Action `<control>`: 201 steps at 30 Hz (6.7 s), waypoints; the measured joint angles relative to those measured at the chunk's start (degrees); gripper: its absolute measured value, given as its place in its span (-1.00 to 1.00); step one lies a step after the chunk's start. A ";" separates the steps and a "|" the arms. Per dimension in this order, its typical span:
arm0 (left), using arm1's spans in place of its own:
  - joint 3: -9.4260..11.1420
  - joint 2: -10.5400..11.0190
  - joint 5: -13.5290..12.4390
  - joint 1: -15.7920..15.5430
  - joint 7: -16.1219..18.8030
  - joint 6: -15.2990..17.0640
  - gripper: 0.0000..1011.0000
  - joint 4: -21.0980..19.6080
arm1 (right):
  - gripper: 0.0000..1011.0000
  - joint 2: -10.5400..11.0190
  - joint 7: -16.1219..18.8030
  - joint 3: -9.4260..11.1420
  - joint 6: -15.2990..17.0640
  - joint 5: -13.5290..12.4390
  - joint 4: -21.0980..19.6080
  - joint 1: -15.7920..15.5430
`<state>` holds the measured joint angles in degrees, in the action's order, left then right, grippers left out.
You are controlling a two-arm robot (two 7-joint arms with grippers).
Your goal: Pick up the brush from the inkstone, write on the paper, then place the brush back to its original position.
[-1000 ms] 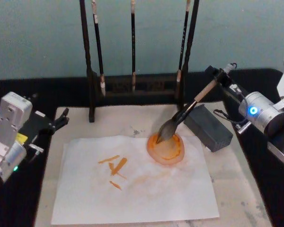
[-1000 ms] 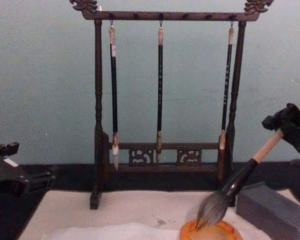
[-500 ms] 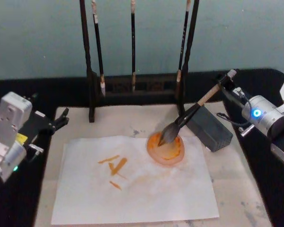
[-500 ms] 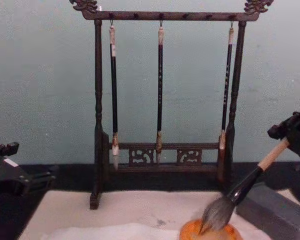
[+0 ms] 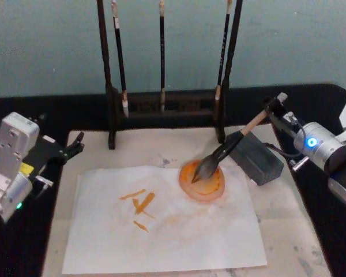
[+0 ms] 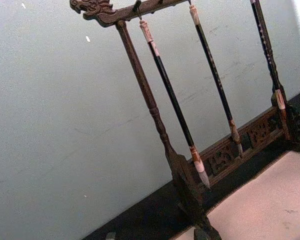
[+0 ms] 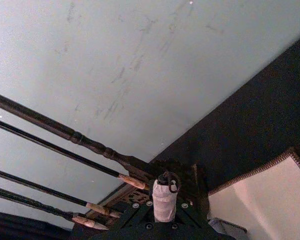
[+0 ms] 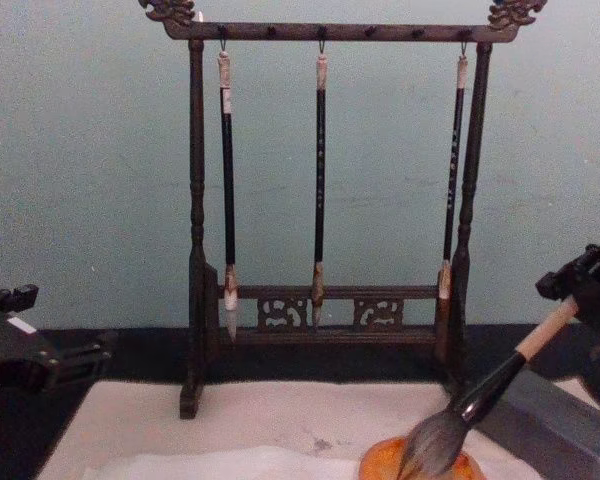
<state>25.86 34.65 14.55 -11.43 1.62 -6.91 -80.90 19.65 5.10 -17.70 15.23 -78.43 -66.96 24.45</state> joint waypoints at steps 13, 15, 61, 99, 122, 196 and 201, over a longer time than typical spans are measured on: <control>0.00 0.00 0.00 0.00 0.00 0.00 1.00 0.00 | -1.00 0.25 -1.06 -1.01 -0.18 -2.41 0.86 0.33; 0.00 0.00 0.00 0.00 0.00 0.00 1.00 0.00 | -1.00 0.35 -1.22 -1.15 -0.33 -2.63 0.86 0.33; 0.00 0.00 0.00 0.00 0.00 0.00 1.00 0.00 | -1.00 2.48 -4.00 -2.97 -7.82 -10.40 -3.31 -3.96; 0.00 0.00 0.00 0.00 0.00 0.00 1.00 0.00 | -1.00 3.23 -6.45 -5.32 -11.74 -12.08 -3.24 -3.97; 0.00 0.00 0.00 0.00 0.00 0.00 1.00 0.00 | 0.24 3.15 -6.40 -5.15 -11.56 -12.07 -3.19 -3.96; 0.00 0.00 0.00 0.00 0.00 0.00 1.00 0.00 | 0.98 15.46 -1.35 -15.98 -29.42 18.26 -22.18 -15.23; 0.00 0.00 0.00 0.00 0.00 0.00 1.00 0.00 | 0.98 14.97 -4.27 -18.82 -32.51 30.30 -20.83 -13.87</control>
<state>25.86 34.64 14.55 -11.43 1.62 -6.91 -80.90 34.62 0.83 -36.52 -17.28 -48.13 -87.78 10.57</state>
